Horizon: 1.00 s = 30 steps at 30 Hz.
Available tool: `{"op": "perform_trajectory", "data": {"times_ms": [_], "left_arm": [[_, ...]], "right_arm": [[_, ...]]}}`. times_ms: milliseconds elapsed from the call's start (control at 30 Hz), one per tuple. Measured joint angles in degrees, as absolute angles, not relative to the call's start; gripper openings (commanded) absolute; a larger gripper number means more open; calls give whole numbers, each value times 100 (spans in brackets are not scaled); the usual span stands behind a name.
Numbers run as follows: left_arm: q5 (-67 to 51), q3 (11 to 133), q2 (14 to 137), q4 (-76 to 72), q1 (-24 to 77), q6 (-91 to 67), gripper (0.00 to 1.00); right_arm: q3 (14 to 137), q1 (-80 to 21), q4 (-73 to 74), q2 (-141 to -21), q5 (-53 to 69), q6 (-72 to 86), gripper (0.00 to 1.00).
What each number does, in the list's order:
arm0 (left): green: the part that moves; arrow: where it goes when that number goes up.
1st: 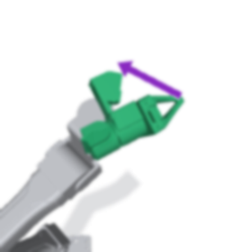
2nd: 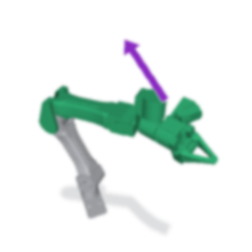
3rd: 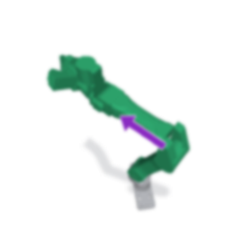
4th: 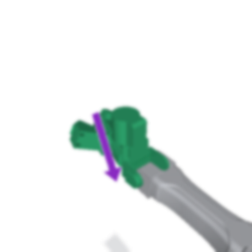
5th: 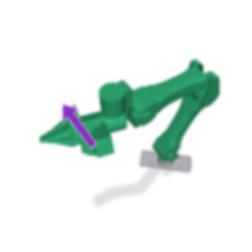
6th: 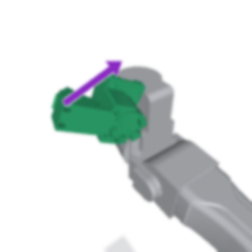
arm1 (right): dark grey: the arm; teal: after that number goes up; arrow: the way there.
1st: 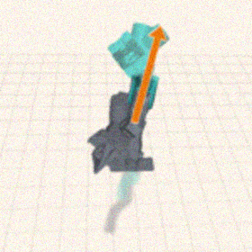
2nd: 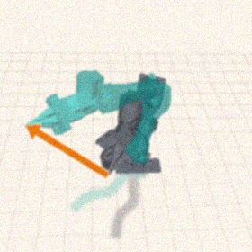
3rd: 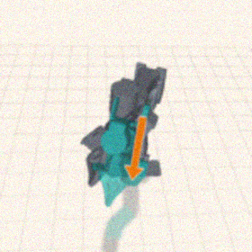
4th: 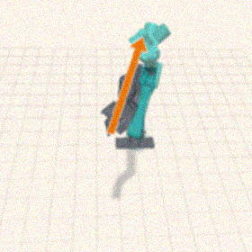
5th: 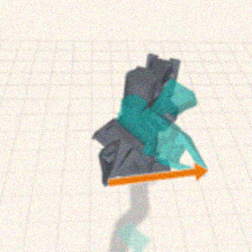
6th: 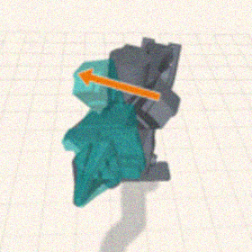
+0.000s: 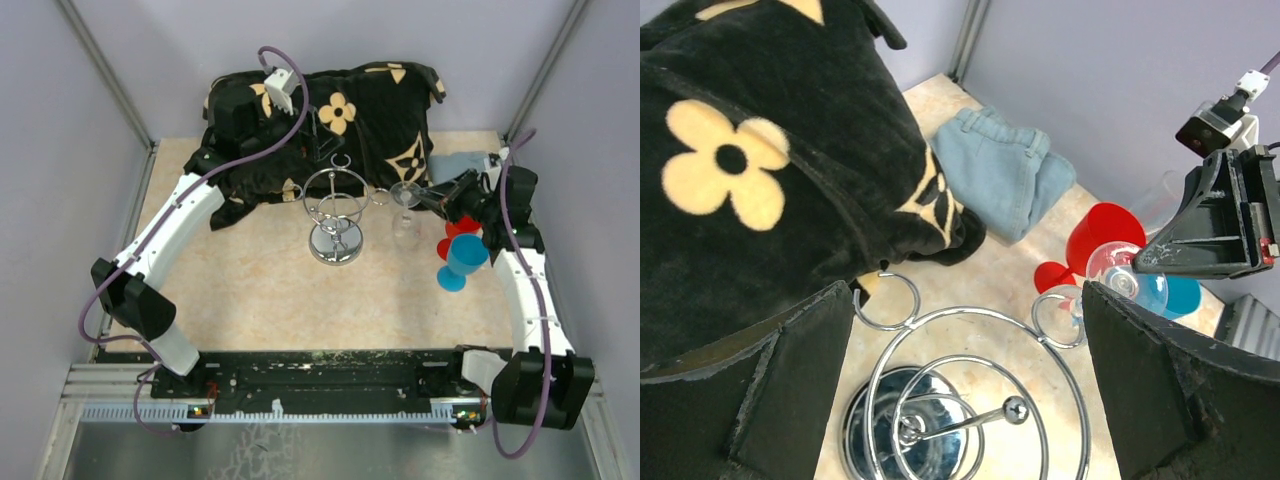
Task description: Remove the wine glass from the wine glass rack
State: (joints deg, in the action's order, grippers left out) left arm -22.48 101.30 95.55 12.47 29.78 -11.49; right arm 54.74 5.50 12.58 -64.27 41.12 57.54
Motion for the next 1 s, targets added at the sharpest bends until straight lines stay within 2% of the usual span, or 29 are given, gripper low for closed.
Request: {"op": "perform_trajectory", "data": {"times_ms": [200,400,667,1000], "left_arm": [[-2714,10127,9555,1026,2978,-1492,100],[-3288,10082,9555,718,2978,-2110,99],[-3994,9791,9555,263,3037,-3264,90],[-4375,9821,9614,-298,3839,-4244,92]], "right_arm": [[5568,766,1667,-6125,4176,5655,0],[6270,770,1962,-6160,4200,5631,0],[7516,801,2241,-6239,4206,5247,0],[7699,803,2215,-6213,4351,4984,0]]}}
